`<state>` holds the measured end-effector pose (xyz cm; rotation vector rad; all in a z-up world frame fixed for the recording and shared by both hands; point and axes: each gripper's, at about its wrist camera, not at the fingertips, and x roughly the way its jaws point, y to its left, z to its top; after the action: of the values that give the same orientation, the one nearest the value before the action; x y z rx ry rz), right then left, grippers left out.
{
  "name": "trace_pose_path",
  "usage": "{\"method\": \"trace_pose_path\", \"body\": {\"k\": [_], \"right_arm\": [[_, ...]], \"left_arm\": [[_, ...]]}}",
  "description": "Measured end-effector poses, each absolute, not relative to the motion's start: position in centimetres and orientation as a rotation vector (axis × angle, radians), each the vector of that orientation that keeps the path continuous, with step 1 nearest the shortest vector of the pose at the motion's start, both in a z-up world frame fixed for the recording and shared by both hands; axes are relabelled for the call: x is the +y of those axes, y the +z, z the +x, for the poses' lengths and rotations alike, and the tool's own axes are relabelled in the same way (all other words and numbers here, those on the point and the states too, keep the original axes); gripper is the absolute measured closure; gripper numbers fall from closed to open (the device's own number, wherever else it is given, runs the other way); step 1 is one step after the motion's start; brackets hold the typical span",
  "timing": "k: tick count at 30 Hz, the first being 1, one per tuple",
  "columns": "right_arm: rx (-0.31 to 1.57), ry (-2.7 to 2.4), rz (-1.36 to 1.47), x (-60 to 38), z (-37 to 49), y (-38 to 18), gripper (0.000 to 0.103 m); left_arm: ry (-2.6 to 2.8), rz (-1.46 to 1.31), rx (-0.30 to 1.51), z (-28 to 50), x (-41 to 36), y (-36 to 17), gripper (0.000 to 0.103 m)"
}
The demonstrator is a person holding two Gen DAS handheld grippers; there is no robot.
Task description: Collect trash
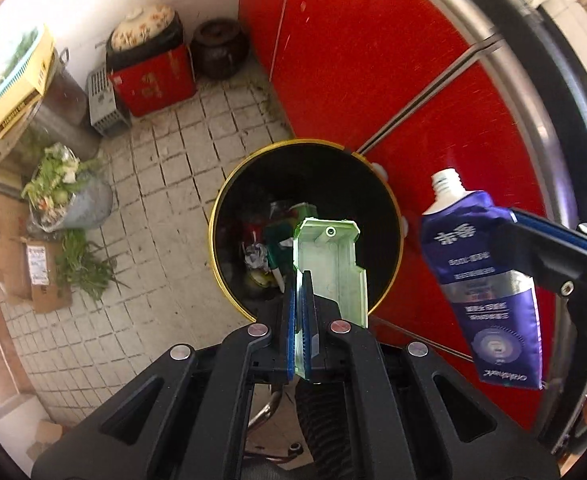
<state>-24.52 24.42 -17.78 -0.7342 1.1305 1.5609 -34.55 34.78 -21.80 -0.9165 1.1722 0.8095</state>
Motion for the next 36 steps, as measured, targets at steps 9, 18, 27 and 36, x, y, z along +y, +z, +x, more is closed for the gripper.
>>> {"method": "trace_pose_path", "body": {"k": [9, 18, 27, 36], "right_arm": [[1.132, 1.527, -0.808, 26.4, -25.5, -22.8, 0.096], [1.190, 1.439, -0.729, 28.5, -24.0, -25.7, 0.036], [1.052, 1.605, -0.675, 26.6, -28.0, -15.5, 0.007], [0.768, 1.430, -0.647, 16.2, -20.5, -3.2, 0.007]], "left_arm": [[0.800, -0.984, 1.161, -34.6, 35.6, -26.2, 0.101], [0.959, -0.979, 1.131, -36.6, 37.4, -28.8, 0.012], [1.246, -0.919, 1.069, -45.9, 33.6, -17.6, 0.011], [1.125, -0.743, 1.019, -38.3, 27.5, -7.1, 0.009]]}}
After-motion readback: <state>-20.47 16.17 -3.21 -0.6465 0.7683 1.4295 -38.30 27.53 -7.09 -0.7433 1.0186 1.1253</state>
